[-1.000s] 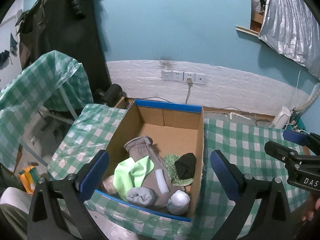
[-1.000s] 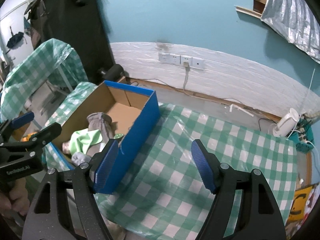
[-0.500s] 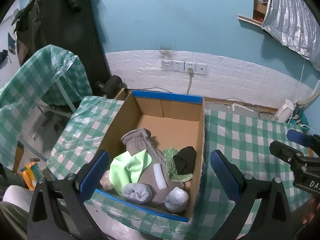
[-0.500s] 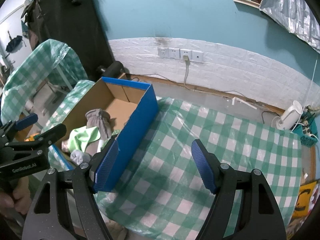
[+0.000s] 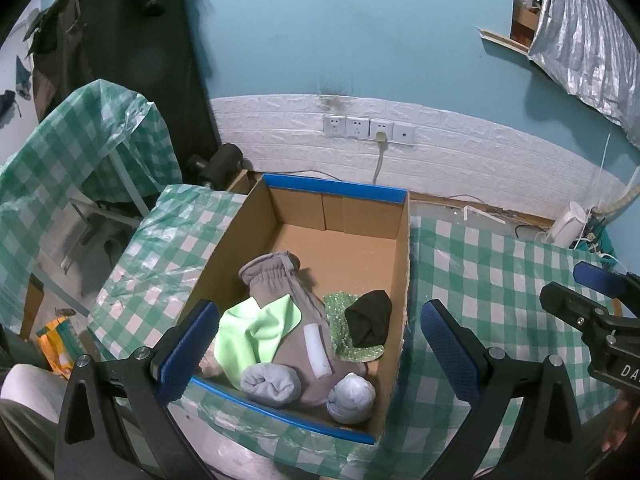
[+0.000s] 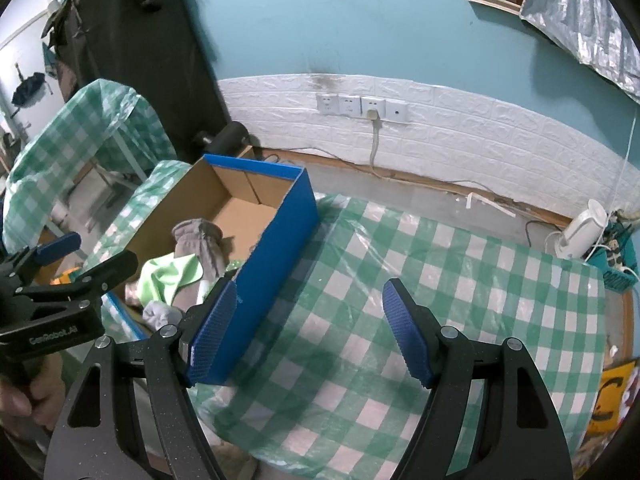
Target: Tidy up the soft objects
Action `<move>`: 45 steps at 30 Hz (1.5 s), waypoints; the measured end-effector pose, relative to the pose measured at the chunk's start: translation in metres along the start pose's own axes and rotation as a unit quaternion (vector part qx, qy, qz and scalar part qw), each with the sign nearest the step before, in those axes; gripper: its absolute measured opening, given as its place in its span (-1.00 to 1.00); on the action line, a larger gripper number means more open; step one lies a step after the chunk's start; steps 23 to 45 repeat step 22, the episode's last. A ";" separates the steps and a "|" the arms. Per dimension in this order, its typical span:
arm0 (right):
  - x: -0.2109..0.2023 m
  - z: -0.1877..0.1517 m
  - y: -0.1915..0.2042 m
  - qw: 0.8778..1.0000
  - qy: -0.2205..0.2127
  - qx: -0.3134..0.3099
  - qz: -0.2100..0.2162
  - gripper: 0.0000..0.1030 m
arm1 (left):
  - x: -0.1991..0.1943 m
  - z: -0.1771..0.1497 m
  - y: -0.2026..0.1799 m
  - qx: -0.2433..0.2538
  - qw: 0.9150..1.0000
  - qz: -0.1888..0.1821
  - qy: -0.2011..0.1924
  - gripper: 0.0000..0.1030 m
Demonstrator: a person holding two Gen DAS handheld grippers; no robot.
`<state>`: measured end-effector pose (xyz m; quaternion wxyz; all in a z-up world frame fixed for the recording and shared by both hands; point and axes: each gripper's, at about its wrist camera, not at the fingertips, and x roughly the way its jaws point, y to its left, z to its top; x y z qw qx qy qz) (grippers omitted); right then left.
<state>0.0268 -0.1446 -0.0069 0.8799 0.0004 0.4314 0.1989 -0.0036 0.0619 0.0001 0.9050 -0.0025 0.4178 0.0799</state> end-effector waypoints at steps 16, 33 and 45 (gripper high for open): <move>0.004 -0.003 0.004 1.000 0.001 -0.001 0.000 0.46 | 0.001 -0.001 0.000 0.000 1.000 0.000 0.006 0.97; 0.003 -0.002 0.004 1.000 0.001 0.000 0.001 0.46 | 0.000 -0.002 -0.003 0.001 1.000 0.001 0.005 0.97; 0.003 -0.002 0.004 1.000 0.001 0.000 0.001 0.46 | 0.000 -0.002 -0.003 0.001 1.000 0.001 0.005 0.97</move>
